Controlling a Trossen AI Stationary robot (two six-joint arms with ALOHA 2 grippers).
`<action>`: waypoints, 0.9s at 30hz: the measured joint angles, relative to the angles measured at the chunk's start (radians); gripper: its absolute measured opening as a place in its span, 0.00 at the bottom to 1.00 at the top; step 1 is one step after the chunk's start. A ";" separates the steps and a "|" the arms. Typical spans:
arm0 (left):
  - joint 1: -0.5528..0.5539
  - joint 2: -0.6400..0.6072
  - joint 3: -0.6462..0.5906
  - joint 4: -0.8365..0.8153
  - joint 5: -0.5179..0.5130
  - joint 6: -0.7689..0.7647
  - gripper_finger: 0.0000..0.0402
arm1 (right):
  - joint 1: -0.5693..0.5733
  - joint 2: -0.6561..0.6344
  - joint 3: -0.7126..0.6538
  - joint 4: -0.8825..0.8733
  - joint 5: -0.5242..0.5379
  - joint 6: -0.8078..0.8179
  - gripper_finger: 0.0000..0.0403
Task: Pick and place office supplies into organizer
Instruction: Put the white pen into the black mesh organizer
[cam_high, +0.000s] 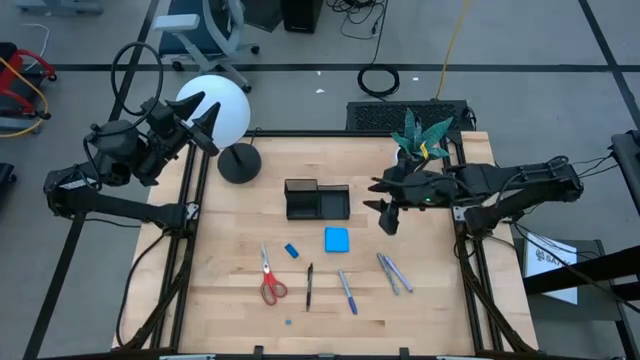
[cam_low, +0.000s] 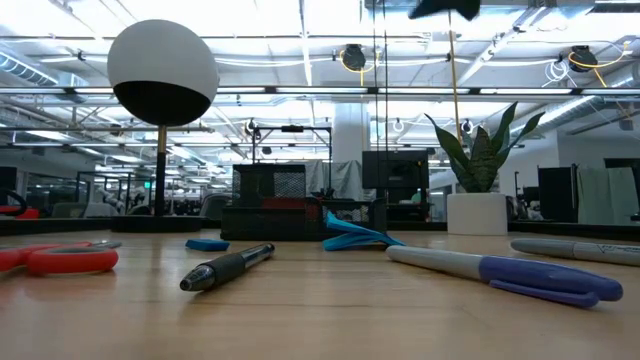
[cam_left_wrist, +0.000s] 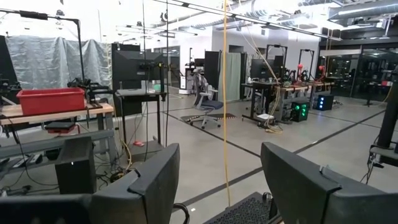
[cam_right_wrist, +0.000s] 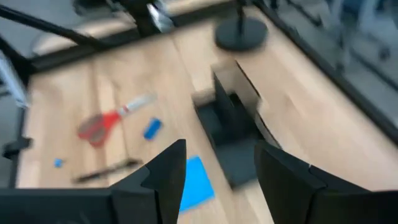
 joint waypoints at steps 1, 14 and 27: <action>0.000 0.000 0.000 0.000 0.000 0.000 0.58 | -0.011 0.004 0.000 -0.031 -0.018 0.012 0.45; 0.000 0.000 0.000 0.000 0.000 -0.001 0.58 | -0.029 0.129 0.163 -0.335 -0.144 0.100 0.45; 0.000 0.000 0.000 0.000 0.000 -0.001 0.58 | 0.061 0.377 0.328 -0.753 -0.145 0.373 0.45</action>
